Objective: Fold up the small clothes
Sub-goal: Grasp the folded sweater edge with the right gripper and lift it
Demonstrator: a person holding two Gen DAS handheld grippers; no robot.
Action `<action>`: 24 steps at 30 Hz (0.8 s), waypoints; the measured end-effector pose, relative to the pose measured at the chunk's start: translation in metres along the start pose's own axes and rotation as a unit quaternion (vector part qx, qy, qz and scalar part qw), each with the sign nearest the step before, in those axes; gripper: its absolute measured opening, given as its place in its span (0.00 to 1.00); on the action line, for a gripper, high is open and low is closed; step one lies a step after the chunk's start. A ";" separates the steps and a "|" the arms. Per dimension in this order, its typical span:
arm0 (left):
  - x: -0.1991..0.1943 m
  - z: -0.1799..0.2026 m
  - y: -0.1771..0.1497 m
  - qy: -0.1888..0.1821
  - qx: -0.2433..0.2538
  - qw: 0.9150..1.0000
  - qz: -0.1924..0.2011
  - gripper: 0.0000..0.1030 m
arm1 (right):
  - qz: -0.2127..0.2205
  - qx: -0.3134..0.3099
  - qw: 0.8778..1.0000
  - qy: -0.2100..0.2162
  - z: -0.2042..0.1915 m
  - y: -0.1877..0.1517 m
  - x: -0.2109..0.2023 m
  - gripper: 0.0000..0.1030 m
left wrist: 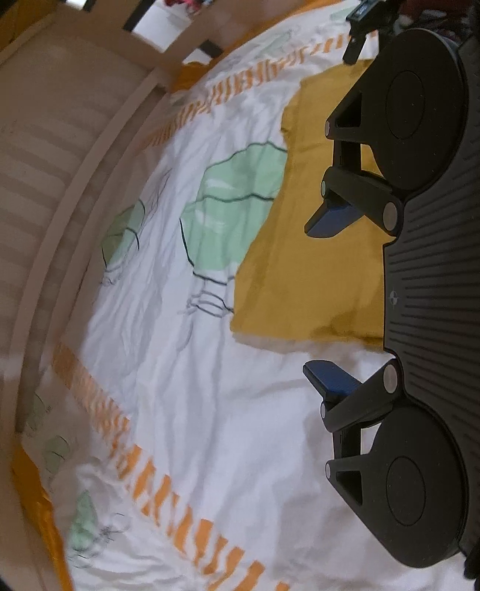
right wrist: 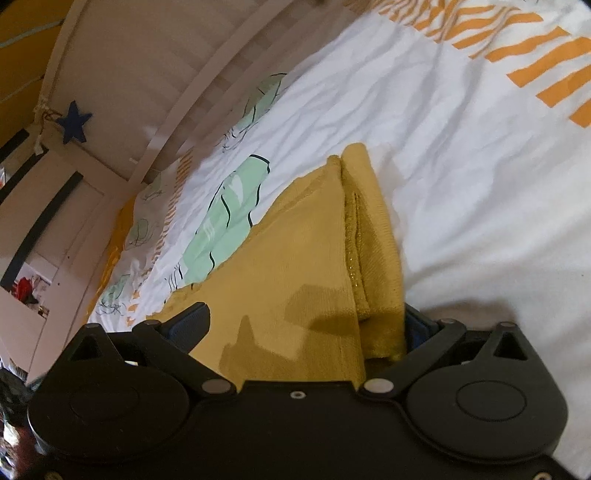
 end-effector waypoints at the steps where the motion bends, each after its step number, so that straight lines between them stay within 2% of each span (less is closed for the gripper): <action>1: 0.004 -0.006 -0.003 0.007 -0.006 1.000 -0.008 0.69 | 0.000 0.000 1.000 -0.003 0.000 0.000 0.000 0.95; 2: 0.009 -0.010 -0.006 0.013 -0.016 1.000 -0.022 0.68 | 0.001 -0.002 1.000 -0.008 -0.001 0.000 0.001 0.91; 4: 0.014 -0.011 -0.005 0.000 -0.024 0.999 -0.033 0.68 | 0.003 -0.009 1.000 -0.022 0.000 0.001 0.001 0.64; 5: 0.014 -0.011 -0.003 -0.004 -0.020 0.999 -0.031 0.68 | 0.005 -0.008 0.999 -0.032 0.002 0.001 0.000 0.59; 7: 0.014 -0.011 0.000 -0.007 -0.010 1.000 -0.028 0.68 | 0.008 -0.001 0.999 -0.048 0.008 0.001 -0.001 0.38; 9: 0.014 -0.013 0.002 -0.015 -0.006 0.999 -0.031 0.68 | 0.019 0.005 0.999 -0.051 0.008 0.001 -0.004 0.30; 12: 0.016 -0.024 0.004 0.001 -0.024 0.999 -0.030 0.68 | 0.036 -0.014 0.998 -0.052 -0.007 0.003 -0.008 0.26; 16: 0.016 -0.037 0.013 0.016 -0.046 0.999 -0.025 0.68 | 0.056 -0.022 0.998 -0.026 -0.038 0.010 -0.011 0.25; 21: 0.014 -0.036 0.020 0.006 -0.047 0.999 -0.023 0.68 | 0.047 -0.056 0.997 0.015 -0.099 0.010 -0.001 0.25; 24: 0.013 -0.034 0.022 -0.003 -0.050 0.998 -0.026 0.68 | 0.032 -0.070 0.996 0.042 -0.133 0.000 0.010 0.25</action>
Point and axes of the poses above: each gripper's, at about its wrist camera, not at the fingertips, and x roughly the way its jaws point, z to its right, y to its top, the point moved 8 cm from there along x, roughly the way its jaws point, and after that the axes turned 13 degrees about z, right-handed, at the moved point
